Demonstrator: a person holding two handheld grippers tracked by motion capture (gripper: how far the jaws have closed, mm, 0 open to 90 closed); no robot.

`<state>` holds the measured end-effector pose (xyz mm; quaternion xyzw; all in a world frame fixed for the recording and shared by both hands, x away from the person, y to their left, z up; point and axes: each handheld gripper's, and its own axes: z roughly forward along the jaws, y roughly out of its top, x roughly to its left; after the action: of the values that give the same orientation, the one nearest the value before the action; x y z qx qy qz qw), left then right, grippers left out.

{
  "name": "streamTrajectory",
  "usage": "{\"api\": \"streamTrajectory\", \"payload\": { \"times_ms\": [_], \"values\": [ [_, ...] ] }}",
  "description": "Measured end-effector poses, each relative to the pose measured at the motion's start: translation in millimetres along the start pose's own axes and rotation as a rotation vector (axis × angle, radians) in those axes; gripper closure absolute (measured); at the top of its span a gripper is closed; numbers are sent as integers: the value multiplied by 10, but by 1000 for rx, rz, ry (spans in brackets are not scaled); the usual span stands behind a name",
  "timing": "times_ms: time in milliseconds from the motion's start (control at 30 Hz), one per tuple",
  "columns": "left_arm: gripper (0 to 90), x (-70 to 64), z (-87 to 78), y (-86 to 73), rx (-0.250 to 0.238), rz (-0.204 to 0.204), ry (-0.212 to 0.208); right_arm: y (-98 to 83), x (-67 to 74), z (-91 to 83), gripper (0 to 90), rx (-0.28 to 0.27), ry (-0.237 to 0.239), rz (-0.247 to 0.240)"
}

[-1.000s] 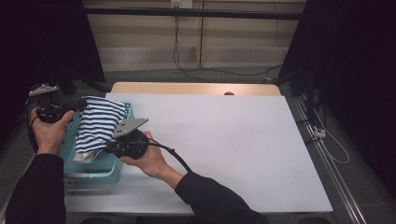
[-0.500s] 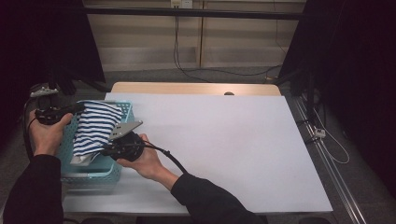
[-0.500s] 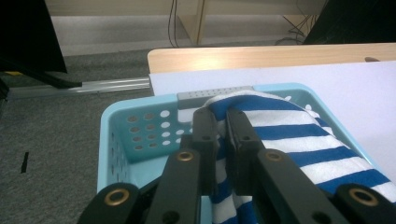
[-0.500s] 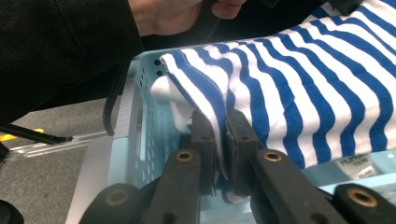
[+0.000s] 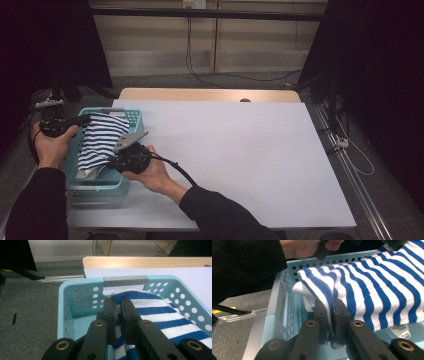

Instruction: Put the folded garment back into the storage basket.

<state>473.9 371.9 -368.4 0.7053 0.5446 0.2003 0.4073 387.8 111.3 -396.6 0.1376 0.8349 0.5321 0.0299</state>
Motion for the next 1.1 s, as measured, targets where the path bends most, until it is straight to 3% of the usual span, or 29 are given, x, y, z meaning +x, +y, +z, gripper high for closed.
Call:
{"api": "streamTrajectory", "payload": {
  "times_ms": [467,800,933,1100],
  "values": [
    [838,0,135,-30,51,5,24,-58,-21,99,843,23,-7,11],
    [837,64,227,-90,82,-27,41,-70,-33,191,842,31,-10,17],
    [837,49,267,-99,103,-9,64,-92,-52,219,842,43,-7,19],
    [826,7,309,-95,120,-1,60,-109,-52,240,833,69,-9,18]
  ]
}}
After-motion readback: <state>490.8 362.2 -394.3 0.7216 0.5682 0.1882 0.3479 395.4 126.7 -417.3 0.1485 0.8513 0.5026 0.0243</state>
